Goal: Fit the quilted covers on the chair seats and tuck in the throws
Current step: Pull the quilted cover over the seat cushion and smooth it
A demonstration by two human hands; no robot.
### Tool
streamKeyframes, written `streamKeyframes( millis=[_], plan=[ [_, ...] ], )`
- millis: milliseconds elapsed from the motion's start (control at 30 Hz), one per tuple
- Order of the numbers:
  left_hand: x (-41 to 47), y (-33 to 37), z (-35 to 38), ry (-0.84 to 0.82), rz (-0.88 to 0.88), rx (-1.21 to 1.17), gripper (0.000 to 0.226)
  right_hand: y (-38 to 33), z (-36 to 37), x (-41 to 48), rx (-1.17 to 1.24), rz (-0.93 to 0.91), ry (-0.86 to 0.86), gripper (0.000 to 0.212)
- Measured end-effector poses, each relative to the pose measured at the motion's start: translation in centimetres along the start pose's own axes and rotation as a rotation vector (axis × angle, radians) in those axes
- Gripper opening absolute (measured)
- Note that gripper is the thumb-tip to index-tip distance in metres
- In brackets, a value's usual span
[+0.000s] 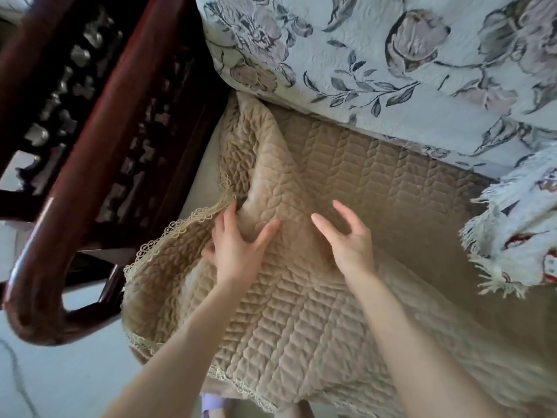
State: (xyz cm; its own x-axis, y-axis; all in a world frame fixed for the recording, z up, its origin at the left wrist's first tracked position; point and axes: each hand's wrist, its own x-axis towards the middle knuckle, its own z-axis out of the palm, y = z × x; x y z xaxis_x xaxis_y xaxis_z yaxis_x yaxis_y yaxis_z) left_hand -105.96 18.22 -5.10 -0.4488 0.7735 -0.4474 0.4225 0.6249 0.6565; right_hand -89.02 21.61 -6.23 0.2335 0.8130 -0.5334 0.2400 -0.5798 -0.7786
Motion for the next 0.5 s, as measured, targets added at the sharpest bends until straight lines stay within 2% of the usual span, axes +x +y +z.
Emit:
streamKeyframes(
  millis=[167,333,400,500],
  plan=[
    [2.1,-0.1,1.4,0.058,0.003,0.173,0.08,0.1,0.7,3.3,-0.007,0.052,-0.105,0.064],
    [3.8,-1.0,1.7,0.098,0.002,0.252,0.049,0.9,2.2,4.2,-0.068,0.045,-0.159,0.051],
    [4.0,-1.0,1.4,0.097,0.032,0.251,0.052,1.0,3.0,4.5,-0.092,0.03,-0.116,0.043],
    [4.2,-0.4,0.5,0.062,0.01,0.172,0.071,0.5,3.7,4.8,-0.137,-0.019,-0.045,0.024]
  ],
)
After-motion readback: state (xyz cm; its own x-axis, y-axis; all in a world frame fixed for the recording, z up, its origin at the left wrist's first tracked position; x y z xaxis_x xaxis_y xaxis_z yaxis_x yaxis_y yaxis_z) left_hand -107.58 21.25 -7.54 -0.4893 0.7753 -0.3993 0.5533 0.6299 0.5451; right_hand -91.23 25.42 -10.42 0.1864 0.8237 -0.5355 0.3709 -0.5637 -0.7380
